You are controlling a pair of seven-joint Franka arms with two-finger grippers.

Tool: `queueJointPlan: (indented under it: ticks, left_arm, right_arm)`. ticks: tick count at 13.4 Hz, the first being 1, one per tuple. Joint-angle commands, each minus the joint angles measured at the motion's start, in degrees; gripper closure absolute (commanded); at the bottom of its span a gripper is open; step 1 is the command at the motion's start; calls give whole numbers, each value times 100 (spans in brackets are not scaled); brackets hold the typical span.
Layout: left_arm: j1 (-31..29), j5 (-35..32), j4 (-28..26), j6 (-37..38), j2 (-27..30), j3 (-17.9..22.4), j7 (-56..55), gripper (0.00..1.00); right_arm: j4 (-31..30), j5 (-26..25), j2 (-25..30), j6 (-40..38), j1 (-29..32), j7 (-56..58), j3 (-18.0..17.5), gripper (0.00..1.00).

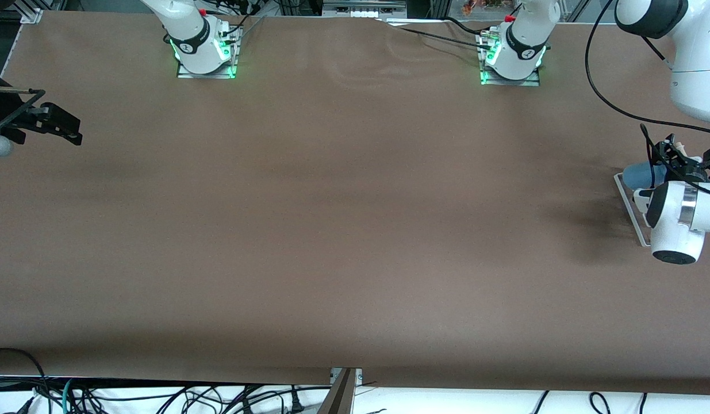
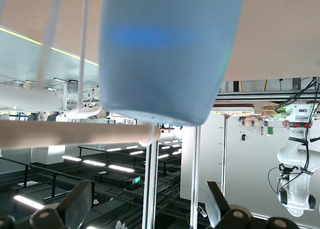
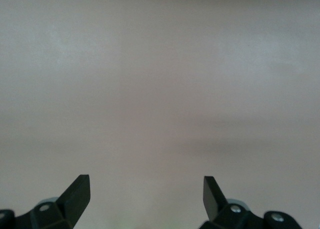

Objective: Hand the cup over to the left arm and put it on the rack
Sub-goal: 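Lower the cup onto a rack peg with the left gripper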

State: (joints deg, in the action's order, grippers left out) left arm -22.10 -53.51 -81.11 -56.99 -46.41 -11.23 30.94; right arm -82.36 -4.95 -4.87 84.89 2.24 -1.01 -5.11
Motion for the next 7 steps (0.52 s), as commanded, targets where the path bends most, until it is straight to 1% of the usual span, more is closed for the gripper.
queueJointPlan:
  ticks: [1,2,3,5,7]
  left_arm:
    - [126,-37,418,197,114,-54,305,0]
    - [205,-10,594,250,132,-142,481,0]
    - [249,208,822,285,237,-256,483,0]
    - [381,839,1262,338,587,-327,439,0]
    - [521,1560,1518,251,1114,-362,308,0]
  right_arm:
    - [-44,-15,47,36,31,110,-25,0]
    - [-44,-15,47,36,31,110,-25,0]
    - [-44,-6,47,36,31,110,-25,0]
    - [-44,-6,47,28,31,110,-25,0]
    - [-44,-6,47,28,31,110,-25,0]
